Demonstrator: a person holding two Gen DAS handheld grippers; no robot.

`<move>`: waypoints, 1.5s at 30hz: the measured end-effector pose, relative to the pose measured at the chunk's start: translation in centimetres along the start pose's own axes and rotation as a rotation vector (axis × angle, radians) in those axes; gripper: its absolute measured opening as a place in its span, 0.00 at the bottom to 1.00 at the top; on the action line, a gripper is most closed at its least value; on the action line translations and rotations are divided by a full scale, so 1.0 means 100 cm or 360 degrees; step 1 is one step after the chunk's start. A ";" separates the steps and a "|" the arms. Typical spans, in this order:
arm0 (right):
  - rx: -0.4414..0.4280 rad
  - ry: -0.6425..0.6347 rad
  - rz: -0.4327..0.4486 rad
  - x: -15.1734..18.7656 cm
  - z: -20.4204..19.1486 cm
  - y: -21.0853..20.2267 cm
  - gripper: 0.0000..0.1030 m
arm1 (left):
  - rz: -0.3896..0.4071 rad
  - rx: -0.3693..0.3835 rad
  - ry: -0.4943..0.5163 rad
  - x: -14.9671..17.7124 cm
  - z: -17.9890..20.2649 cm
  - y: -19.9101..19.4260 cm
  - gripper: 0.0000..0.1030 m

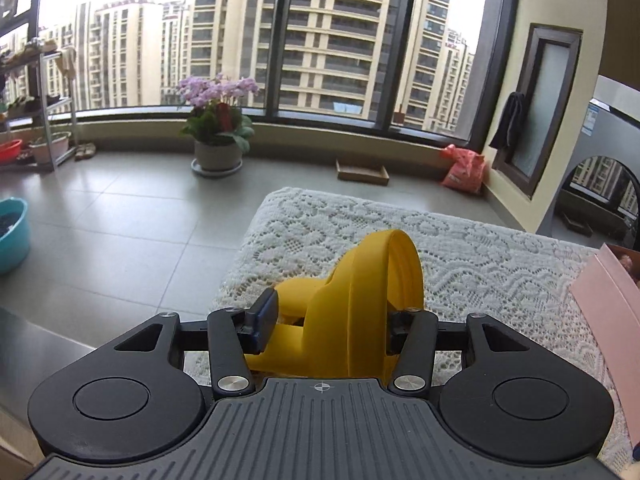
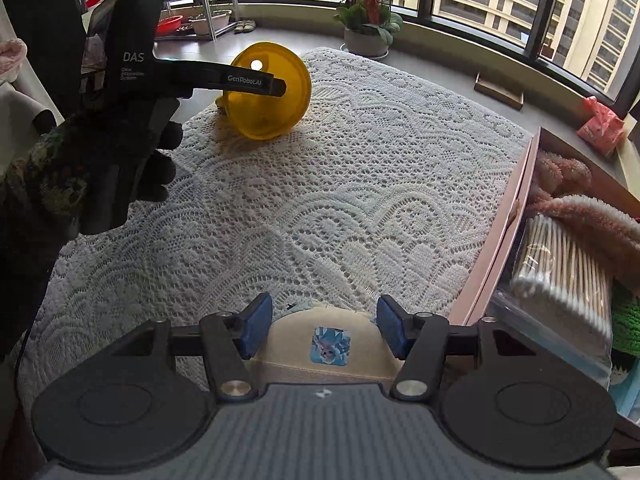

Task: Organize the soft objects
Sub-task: 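Grasp the yellow funnel by its rim with the left tool, then grasp the beige round case with the right tool while the left holds the funnel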

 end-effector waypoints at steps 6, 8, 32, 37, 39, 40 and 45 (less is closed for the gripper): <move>0.0056 -0.0012 0.0212 0.052 -0.004 -0.039 0.79 | 0.0063 0.0077 0.0124 0.009 0.004 -0.025 0.22; 0.0046 0.0038 0.0252 0.063 0.001 -0.046 0.80 | 0.0094 0.0125 0.0166 0.015 0.009 -0.043 0.21; 0.0612 0.0090 0.0441 0.149 0.011 -0.064 0.88 | 0.0011 0.0291 0.0310 0.124 0.047 -0.171 0.24; 0.0342 0.0381 0.0493 0.172 0.029 -0.072 0.98 | -0.0048 0.0290 0.0206 0.125 0.042 -0.166 0.24; 0.0329 0.0397 0.0491 0.172 0.031 -0.072 1.00 | -0.0071 0.0301 0.0189 0.124 0.040 -0.164 0.24; 0.0333 0.0405 0.0486 0.172 0.032 -0.072 1.00 | -0.0075 0.0307 0.0186 0.124 0.039 -0.163 0.24; 0.0389 0.0383 0.0380 0.164 0.029 -0.066 1.00 | -0.0077 0.0327 0.0175 0.130 0.037 -0.162 0.25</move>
Point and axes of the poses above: each gripper's, at about its wrist camera, not at the fingertips, and y roughly the way its jaws point, z to its right, x to its underside, the point moved 1 cm from there along y, roughly the way its jaws point, and after that the axes turned 12 degrees about -x, right-handed, at the moved point
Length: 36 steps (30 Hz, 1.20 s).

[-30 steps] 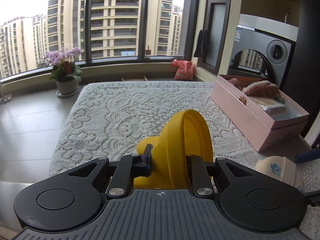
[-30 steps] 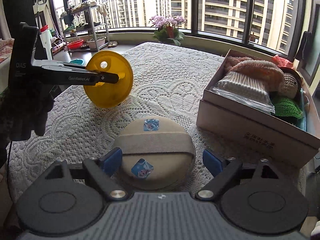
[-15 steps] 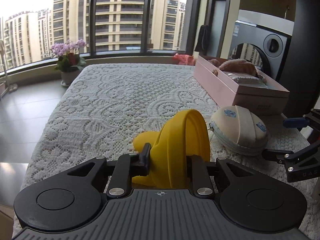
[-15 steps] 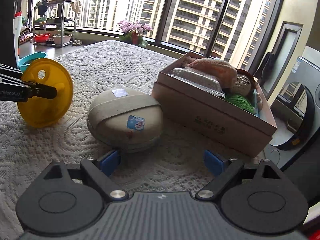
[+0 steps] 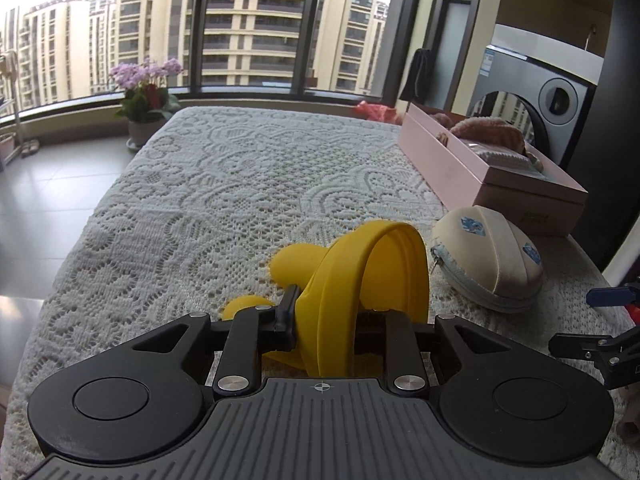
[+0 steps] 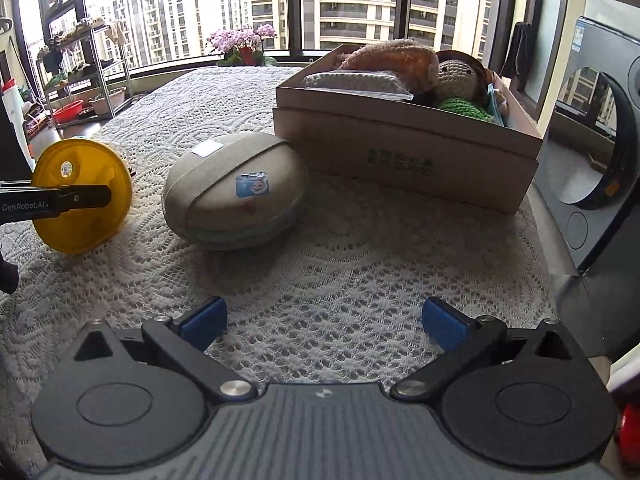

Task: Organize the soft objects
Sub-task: 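Grasp the beige round case with the right tool while the left holds the funnel, then drop the funnel into the pink box with the left tool while the right carries the case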

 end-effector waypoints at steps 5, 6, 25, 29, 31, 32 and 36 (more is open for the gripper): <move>-0.0046 -0.0084 -0.0029 -0.004 -0.004 0.005 1.00 | 0.0049 0.0002 -0.0020 0.006 -0.001 -0.002 0.26; -0.0058 -0.0089 -0.0044 -0.006 -0.004 0.006 1.00 | 0.0050 0.0008 -0.0029 0.005 -0.002 -0.002 0.26; -0.0014 -0.0228 0.0005 -0.070 -0.059 0.073 1.00 | 0.0099 0.0023 -0.0089 0.011 -0.007 -0.007 0.25; -0.0078 -0.0154 0.0070 -0.064 -0.047 0.055 0.97 | 0.0096 0.0036 -0.0112 0.012 -0.009 -0.008 0.25; -0.0079 -0.0179 0.0112 -0.060 -0.046 0.041 0.97 | 0.0095 0.0037 -0.0115 0.012 -0.010 -0.008 0.25; -0.0075 -0.0184 0.0123 -0.057 -0.045 0.035 0.97 | 0.0095 0.0035 -0.0114 0.012 -0.010 -0.008 0.25; -0.0038 -0.0151 0.0119 -0.042 -0.033 0.010 0.97 | 0.0132 -0.0004 -0.0094 0.013 -0.007 -0.013 0.22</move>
Point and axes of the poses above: each gripper's, at about its wrist camera, not at the fingertips, and y roughly the way its jaws point, z to its right, x to its underside, the point moved 1 cm from there along y, roughly the way its jaws point, and after that the axes turned 12 degrees about -x, right-handed, at the moved point
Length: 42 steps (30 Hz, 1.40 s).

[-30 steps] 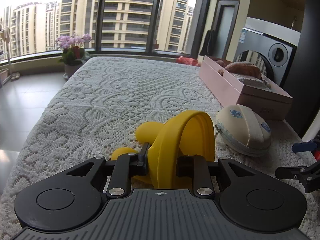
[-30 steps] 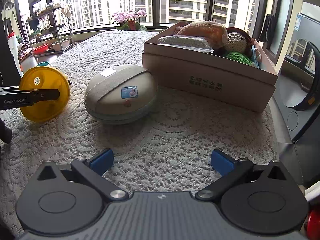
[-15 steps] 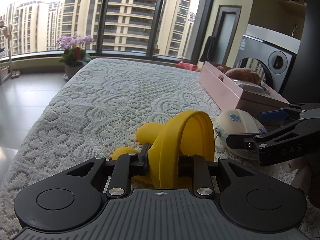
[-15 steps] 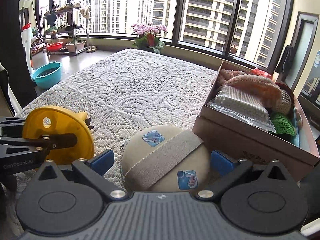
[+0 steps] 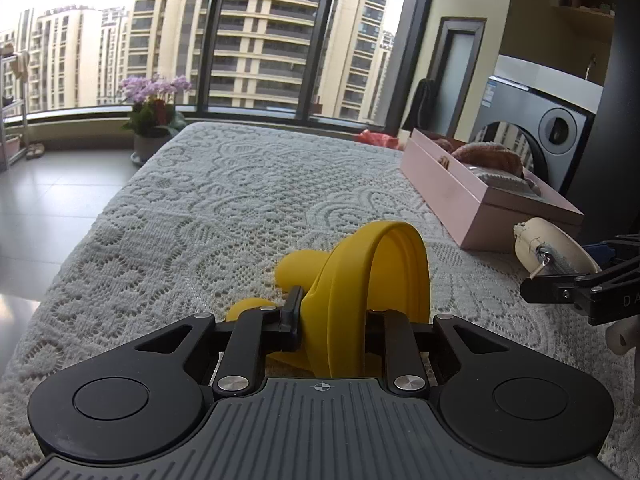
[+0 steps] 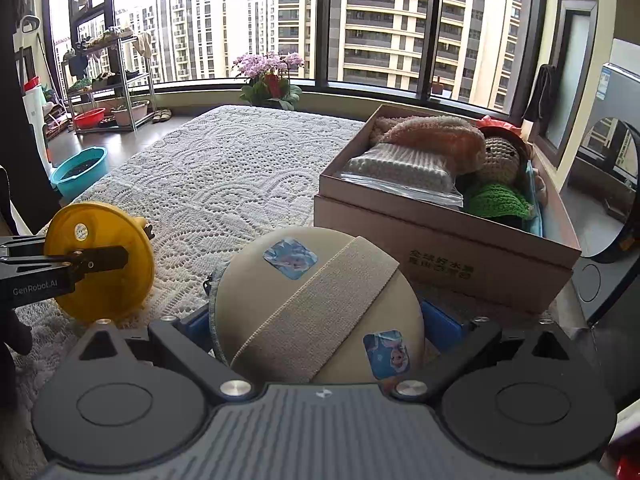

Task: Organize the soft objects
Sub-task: 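Drop the funnel into the pink box with the left tool while the right carries the case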

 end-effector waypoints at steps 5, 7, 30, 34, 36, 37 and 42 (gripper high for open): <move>0.0131 0.0005 0.0003 0.031 0.015 -0.032 0.97 | 0.0112 -0.0022 0.0091 -0.004 0.012 -0.016 0.20; 0.0154 0.0020 0.0007 0.040 0.024 -0.043 0.97 | 0.0130 0.0060 0.0089 -0.011 0.019 -0.023 0.20; 0.0177 0.0179 0.0161 0.082 0.081 -0.075 0.97 | 0.0035 0.0207 0.0931 -0.117 0.289 0.104 0.38; 0.0164 0.0168 0.0175 0.078 0.081 -0.077 0.97 | 0.0021 0.0205 0.0938 -0.117 0.286 0.103 0.38; 0.0182 0.0141 0.0187 0.074 0.084 -0.083 0.97 | -0.0012 0.0226 0.0912 -0.117 0.280 0.099 0.38; 0.0196 0.0132 0.0192 0.071 0.085 -0.085 0.97 | -0.0029 0.0240 0.0892 -0.117 0.277 0.099 0.37; 0.0285 0.0114 0.0222 0.046 0.096 -0.096 0.97 | -0.0025 0.0300 0.0805 -0.115 0.256 0.083 0.37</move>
Point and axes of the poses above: each gripper's, at about its wrist camera, not at the fingertips, and y roughly the way its jaws point, z to its right, x to its underside, the point moved 1 cm from there along y, roughly the way its jaws point, and after that the axes turned 12 degrees about -x, right-handed, at the moved point
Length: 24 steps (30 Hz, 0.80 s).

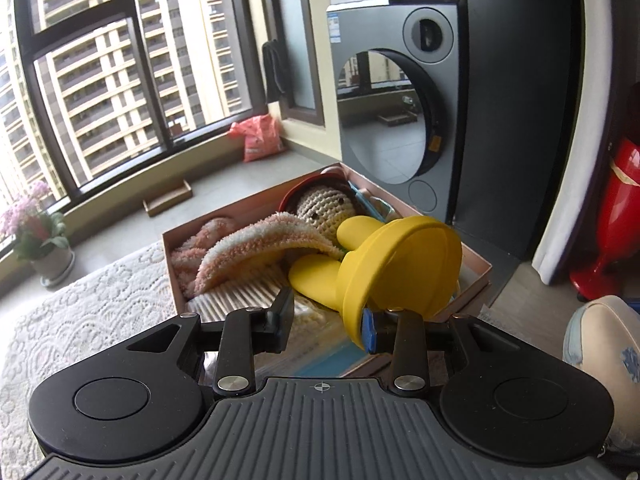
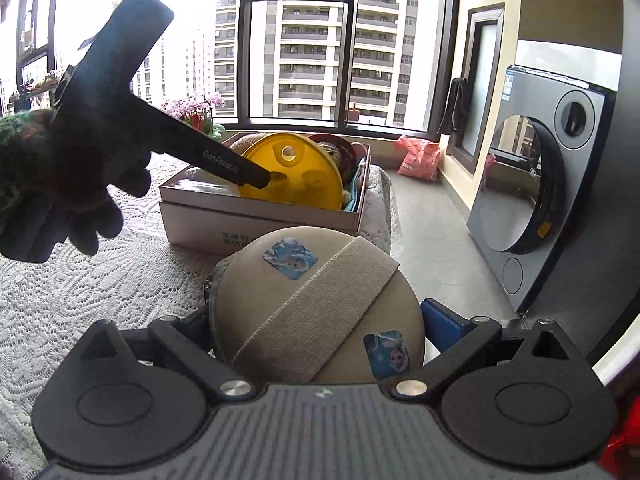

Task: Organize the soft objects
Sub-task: 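Drop the funnel into the pink box with the left tool while the right carries the case, then lower the beige case into the pink box and open the right tool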

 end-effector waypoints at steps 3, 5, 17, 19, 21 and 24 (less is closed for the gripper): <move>-0.0008 0.0023 0.0028 -0.029 0.009 -0.002 0.97 | 0.0025 0.0061 -0.0067 0.006 -0.010 -0.015 0.38; -0.0033 0.0022 0.0071 -0.057 0.012 -0.001 0.97 | 0.0068 0.0092 -0.0126 0.012 -0.019 -0.026 0.38; -0.0093 0.0149 -0.0322 -0.202 0.004 0.185 0.97 | 0.0173 0.0014 -0.0466 0.045 -0.088 -0.047 0.33; -0.0060 0.0197 -0.0447 -0.190 0.002 0.216 0.97 | 0.0152 0.0009 -0.0502 0.051 -0.096 -0.044 0.33; -0.0060 0.0223 -0.0508 -0.181 0.000 0.229 1.00 | 0.0133 0.0012 -0.0535 0.058 -0.104 -0.041 0.33; -0.0065 0.0154 -0.0536 -0.180 -0.010 0.226 1.00 | 0.0101 0.0016 -0.0577 0.065 -0.112 -0.035 0.33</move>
Point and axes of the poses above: each gripper's, at about its wrist camera, not at the fingertips, and y roughly the way its jaws point, z to its right, x to its underside, the point moved 1 cm from there along y, roughly the way its jaws point, and after that the axes turned 12 degrees about -x, right-handed, at the moved point
